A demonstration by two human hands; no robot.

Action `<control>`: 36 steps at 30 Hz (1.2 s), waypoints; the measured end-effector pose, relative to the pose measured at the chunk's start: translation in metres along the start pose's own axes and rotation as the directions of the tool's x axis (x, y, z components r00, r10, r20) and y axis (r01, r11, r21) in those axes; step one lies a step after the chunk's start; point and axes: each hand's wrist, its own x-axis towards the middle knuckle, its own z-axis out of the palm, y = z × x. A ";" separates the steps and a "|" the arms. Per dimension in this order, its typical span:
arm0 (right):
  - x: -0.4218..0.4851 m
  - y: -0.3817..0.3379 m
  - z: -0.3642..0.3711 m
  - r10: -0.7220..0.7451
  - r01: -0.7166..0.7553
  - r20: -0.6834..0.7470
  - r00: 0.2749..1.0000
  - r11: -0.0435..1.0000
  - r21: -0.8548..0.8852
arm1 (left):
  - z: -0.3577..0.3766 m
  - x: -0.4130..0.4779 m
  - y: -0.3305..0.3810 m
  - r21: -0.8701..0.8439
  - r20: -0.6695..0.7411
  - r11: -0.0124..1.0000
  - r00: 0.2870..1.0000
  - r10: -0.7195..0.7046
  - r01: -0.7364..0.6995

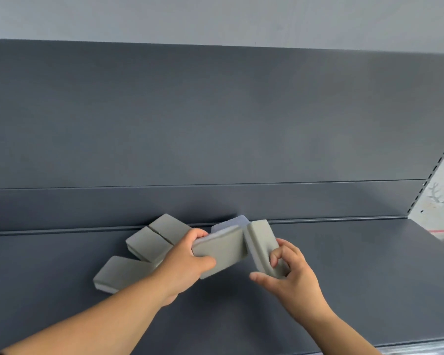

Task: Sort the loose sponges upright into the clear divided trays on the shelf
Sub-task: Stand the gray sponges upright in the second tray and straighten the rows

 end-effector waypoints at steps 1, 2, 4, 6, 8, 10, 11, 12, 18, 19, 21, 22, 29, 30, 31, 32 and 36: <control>-0.003 0.001 -0.002 -0.008 0.008 0.000 1.000 1.000 0.012 | 0.001 -0.001 0.003 0.016 0.005 1.000 1.000 0.008 -0.008; -0.005 0.001 -0.003 -0.012 0.012 -0.002 1.000 1.000 0.029 | 0.001 -0.003 0.005 0.034 0.007 0.999 1.000 0.013 -0.013; -0.009 0.001 -0.004 -0.016 0.016 -0.004 1.000 0.998 0.066 | 0.001 -0.005 0.008 0.065 0.007 0.998 1.000 0.022 -0.023; -0.011 0.000 -0.006 0.002 -0.002 -0.001 1.000 0.997 0.082 | 0.001 -0.008 0.010 0.085 0.008 0.996 1.000 0.029 -0.030; -0.013 -0.003 -0.009 0.044 -0.045 0.014 0.999 0.994 0.099 | 0.001 -0.011 0.011 0.106 0.007 0.994 0.999 0.035 -0.035; -0.012 -0.006 -0.013 0.088 -0.091 0.029 0.996 0.988 0.124 | 0.000 -0.012 0.012 0.141 -0.025 0.989 0.999 0.038 -0.034; -0.011 -0.007 -0.014 0.106 -0.109 0.037 0.994 0.987 0.120 | -0.002 -0.012 0.011 0.155 -0.055 0.987 0.998 0.035 -0.026; -0.010 -0.008 -0.015 0.120 -0.124 0.043 0.992 0.987 0.104 | -0.004 -0.012 0.011 0.157 -0.085 0.987 0.996 0.029 -0.015; -0.007 -0.013 -0.016 0.098 -0.099 0.063 0.993 0.995 0.002 | -0.016 -0.015 0.009 0.079 -0.146 0.996 0.988 0.060 -0.049; -0.008 -0.014 -0.015 0.090 -0.090 0.060 0.994 0.996 -0.005 | -0.018 -0.016 0.010 0.043 -0.155 0.997 0.986 0.067 -0.061; -0.007 -0.016 -0.013 0.097 -0.096 0.032 0.995 0.995 -0.026 | -0.021 -0.017 0.011 -0.043 -0.175 0.995 0.982 0.076 -0.084; -0.007 -0.016 -0.012 0.108 -0.108 0.006 0.994 0.994 -0.034 | -0.022 -0.018 0.012 -0.078 -0.182 0.992 0.980 0.079 -0.094; 0.004 -0.036 0.017 0.082 -0.084 0.025 0.996 0.994 0.064 | -0.051 -0.039 0.014 -0.139 -0.274 0.979 0.955 0.110 -0.152; 0.004 -0.044 0.026 0.063 -0.065 0.031 0.998 0.994 0.083 | -0.061 -0.043 0.011 -0.147 -0.306 0.977 0.946 0.103 -0.154; 0.004 -0.052 0.037 0.042 -0.045 0.030 0.999 0.994 0.101 | -0.071 -0.048 0.008 -0.171 -0.336 0.973 0.937 0.091 -0.155; 0.004 -0.062 0.049 0.024 -0.027 0.027 0.999 0.992 0.120 | -0.082 -0.053 0.003 -0.202 -0.364 0.966 0.928 0.078 -0.160; -0.003 -0.095 0.106 -0.038 0.020 0.092 0.995 0.982 0.188 | -0.136 -0.086 -0.026 -0.284 -0.460 0.936 0.886 0.057 -0.208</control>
